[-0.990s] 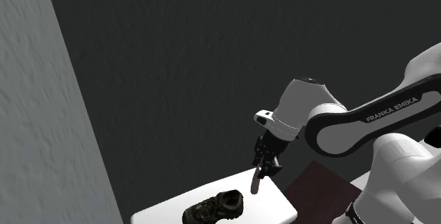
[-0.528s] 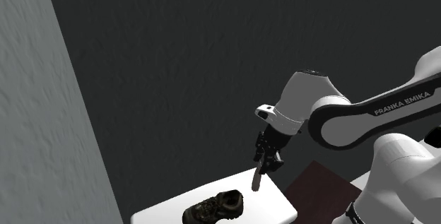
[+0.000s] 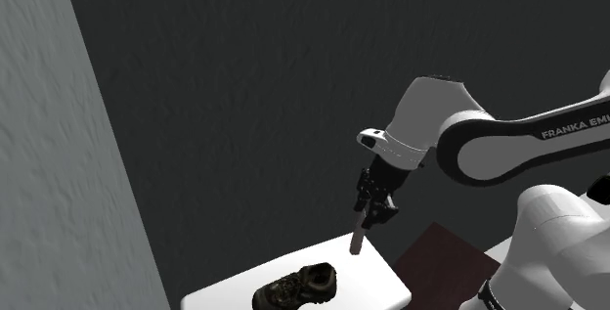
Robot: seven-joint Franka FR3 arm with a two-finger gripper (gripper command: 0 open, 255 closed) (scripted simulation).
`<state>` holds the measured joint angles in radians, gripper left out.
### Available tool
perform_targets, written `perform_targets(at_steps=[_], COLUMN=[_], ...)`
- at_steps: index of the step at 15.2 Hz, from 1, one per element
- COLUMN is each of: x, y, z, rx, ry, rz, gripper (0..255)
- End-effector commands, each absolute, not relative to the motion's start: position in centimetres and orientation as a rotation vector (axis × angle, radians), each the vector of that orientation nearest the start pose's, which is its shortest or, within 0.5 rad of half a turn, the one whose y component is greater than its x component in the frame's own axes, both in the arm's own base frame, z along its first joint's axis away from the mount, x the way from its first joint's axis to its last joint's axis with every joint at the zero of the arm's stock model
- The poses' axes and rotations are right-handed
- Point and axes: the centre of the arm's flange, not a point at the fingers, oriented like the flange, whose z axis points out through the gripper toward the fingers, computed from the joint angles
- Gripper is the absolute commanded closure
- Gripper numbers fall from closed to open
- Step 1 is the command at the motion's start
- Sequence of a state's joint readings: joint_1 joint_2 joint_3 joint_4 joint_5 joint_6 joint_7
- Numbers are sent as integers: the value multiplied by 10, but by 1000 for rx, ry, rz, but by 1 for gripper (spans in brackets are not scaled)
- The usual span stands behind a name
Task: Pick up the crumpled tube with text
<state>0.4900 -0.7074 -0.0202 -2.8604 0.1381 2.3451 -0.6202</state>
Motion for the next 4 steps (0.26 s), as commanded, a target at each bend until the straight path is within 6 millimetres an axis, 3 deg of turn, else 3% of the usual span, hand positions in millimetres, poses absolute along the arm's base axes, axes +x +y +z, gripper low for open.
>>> perform_targets(at_steps=[1, 4], x=[293, 293], y=[153, 153], z=[407, 413], rx=[-2646, -2646], ry=[-1457, -1457], rz=[-301, -301], gripper=[255, 255])
